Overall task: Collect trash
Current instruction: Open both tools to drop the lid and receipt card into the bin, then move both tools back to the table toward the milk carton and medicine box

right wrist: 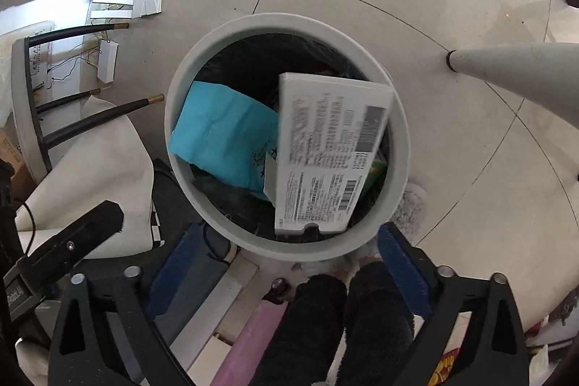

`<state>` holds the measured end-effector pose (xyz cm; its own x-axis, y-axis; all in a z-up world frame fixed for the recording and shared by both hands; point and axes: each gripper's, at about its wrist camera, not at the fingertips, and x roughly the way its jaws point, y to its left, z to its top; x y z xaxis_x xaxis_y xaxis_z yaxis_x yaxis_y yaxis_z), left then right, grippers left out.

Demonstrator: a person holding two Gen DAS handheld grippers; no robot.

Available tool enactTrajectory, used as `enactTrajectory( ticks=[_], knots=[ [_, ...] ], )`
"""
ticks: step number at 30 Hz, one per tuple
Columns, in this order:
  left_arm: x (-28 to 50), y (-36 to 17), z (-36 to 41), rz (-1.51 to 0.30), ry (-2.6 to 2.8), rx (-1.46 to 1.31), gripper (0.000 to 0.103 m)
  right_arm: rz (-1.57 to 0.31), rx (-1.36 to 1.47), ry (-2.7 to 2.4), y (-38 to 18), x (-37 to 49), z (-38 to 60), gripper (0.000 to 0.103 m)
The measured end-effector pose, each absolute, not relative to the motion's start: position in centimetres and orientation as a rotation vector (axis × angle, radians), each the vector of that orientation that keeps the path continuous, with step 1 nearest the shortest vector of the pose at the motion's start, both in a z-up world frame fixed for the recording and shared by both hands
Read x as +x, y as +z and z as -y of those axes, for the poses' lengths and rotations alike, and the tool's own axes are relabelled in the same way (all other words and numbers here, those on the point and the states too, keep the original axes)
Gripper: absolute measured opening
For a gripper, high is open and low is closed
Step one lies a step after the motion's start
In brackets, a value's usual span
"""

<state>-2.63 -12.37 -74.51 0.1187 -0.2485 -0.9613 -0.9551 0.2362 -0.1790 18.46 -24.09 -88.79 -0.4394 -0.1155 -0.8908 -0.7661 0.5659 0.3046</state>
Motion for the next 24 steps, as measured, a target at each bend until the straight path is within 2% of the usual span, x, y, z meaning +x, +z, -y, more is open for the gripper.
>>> enactTrajectory(
  ticks=[10,24],
  knots=[
    [-3.2,-67.6,15.1,-1.385,0.937,-0.978,0.098,-1.634,-0.835,0.872,-80.8,17.6,26.7,0.103],
    [-4.6,-56.1,21.6,-1.384,0.936,-0.896,0.098,-1.492,-0.759,0.857,-66.0,16.5,31.6,0.103]
  ],
)
